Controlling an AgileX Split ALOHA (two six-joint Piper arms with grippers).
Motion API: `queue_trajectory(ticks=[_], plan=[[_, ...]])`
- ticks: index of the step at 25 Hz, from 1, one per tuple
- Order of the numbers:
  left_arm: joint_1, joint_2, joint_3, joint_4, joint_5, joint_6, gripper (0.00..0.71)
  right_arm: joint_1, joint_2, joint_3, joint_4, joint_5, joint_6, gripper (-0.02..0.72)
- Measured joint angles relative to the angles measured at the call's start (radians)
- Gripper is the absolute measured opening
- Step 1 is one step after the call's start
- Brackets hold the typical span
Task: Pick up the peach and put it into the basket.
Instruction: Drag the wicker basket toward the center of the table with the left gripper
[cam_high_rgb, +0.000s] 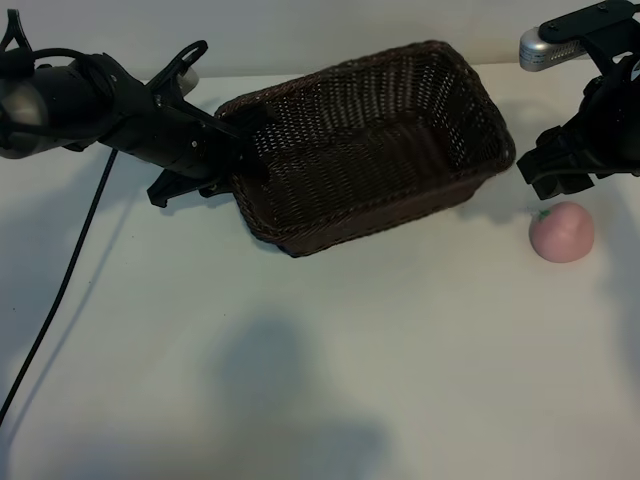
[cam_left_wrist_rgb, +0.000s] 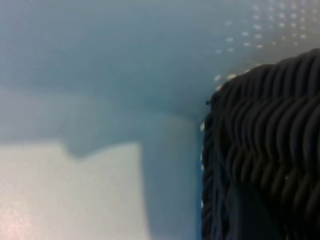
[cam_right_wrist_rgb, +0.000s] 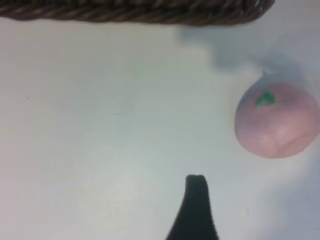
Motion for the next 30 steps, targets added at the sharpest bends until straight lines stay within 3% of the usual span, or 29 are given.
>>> queue_trajectory(ticks=[7,15,30], plan=[[0.0,0.0,-0.023,0.003,0.087,0.062,0.273,0.0,0.0,0.0,0.0,0.0,0.0,0.589],[0.0,0.0,-0.142,0.01,0.229,0.106,0.273,0.0,0.0,0.0,0.0,0.002,0.0,0.589],[0.01,0.002,-0.16,0.154,0.292,0.13,0.273,0.0,0.0,0.0,0.0,0.003,0.0,0.589]])
